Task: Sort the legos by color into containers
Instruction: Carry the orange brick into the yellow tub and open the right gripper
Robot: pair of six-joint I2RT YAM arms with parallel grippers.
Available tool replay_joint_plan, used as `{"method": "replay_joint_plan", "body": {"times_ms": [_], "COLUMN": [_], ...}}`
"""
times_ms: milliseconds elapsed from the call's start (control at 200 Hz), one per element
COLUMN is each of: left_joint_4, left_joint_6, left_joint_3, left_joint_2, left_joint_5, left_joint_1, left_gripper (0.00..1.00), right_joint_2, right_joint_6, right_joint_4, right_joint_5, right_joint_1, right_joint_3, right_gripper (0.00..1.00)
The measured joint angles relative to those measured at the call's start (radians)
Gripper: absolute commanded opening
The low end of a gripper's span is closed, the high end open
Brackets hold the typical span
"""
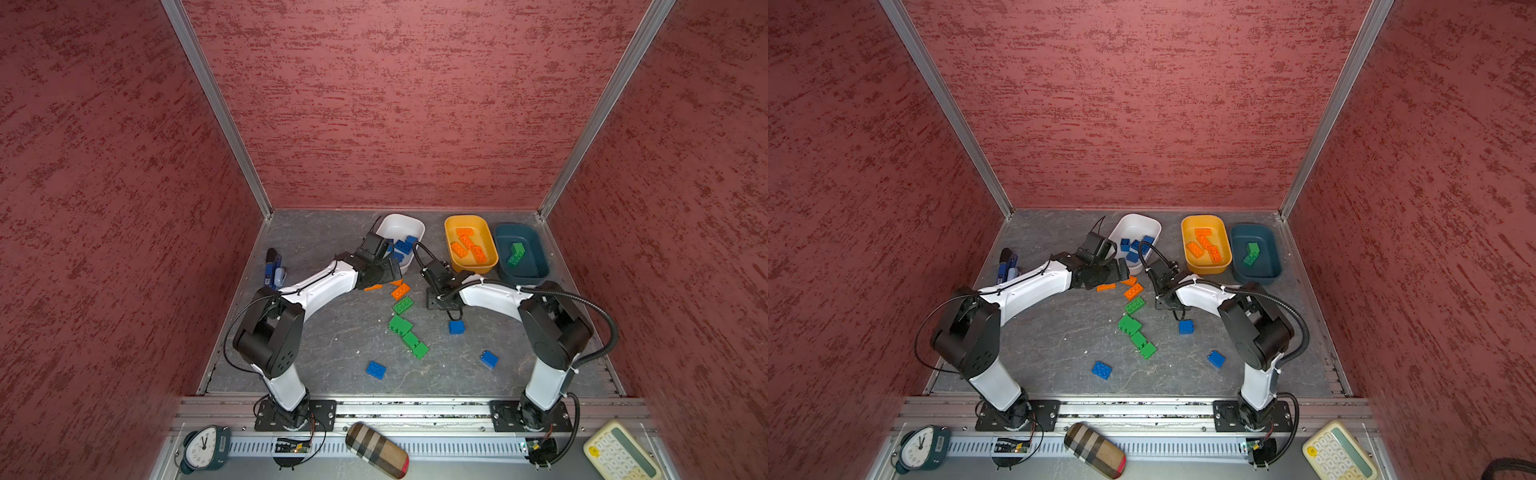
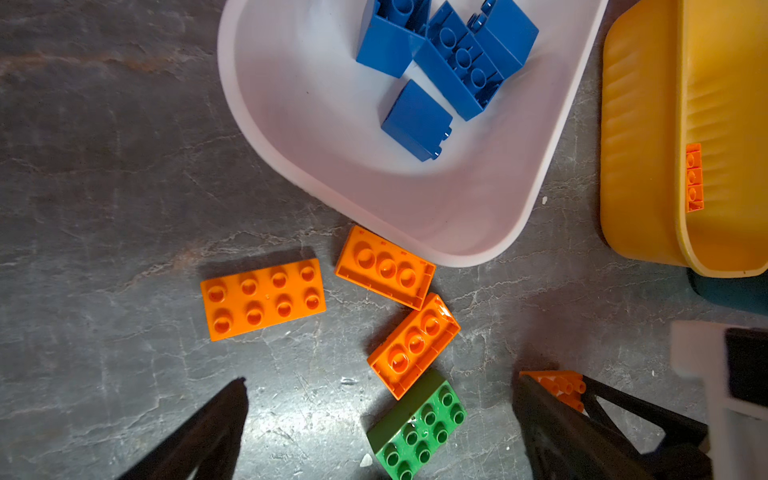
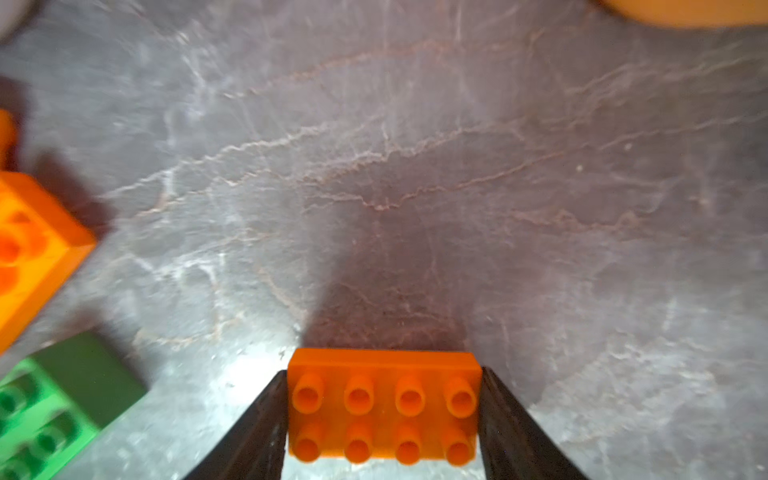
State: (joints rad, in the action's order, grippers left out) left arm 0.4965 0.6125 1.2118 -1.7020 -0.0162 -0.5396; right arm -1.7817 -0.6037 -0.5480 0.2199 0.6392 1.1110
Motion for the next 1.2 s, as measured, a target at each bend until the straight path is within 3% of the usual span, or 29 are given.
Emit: {"method": "replay_joint_plan", "body": {"times_ms": [185,411,641,822,987,1097,1202], "left_joint_4": [-0.001,-0.002,0.019,0.049,0.093,0.124,0.138], "left_joint_6": [-0.026,-0.090,-0.162,-0.218,-0.264,-0.282,-0.299], "left_joint_3": [0.000,0.001,0.051,0.119,0.146,0.148,0.147], "left_joint_2": [0.000,0.000,-0.018,-0.113,-0.197,-0.232,-0.240], "left_joint_5": [-0.001,0.000,0.002,0.008,0.014,0.021,0.041], "left_joint_1": [-0.021,-0.058,-0.107,-0.142,-0.158,-0.158,-0.158], "left_gripper": [1.00,0.99,1.00,0.94,0.88,0.83,0.79], "right_joint_2": [0.123,0.116,-0.075,-0.264,-0.419,-0.450,-0.444], "right_joint_6": [0.091,0.220,0.265,0.285,0.329,0.349,0.357], "right_joint_4": [0.023,0.068,0.127,0.132,0.114,0.106,0.106], "right_joint_5": [0.006,-0.007,-0.048,-0.067,-0.098,-0.112,-0.127], "right_joint_1": [-0.084,-0.274,-0.434,-0.470,-0.467,-0.465,-0.464], "right_joint_3": [0.045,0.211,0.377,0.524,0.700,0.752,0.767], "right_gripper": [0.61,0.61,0.63,0.64,0.73,0.89,0.96]}}
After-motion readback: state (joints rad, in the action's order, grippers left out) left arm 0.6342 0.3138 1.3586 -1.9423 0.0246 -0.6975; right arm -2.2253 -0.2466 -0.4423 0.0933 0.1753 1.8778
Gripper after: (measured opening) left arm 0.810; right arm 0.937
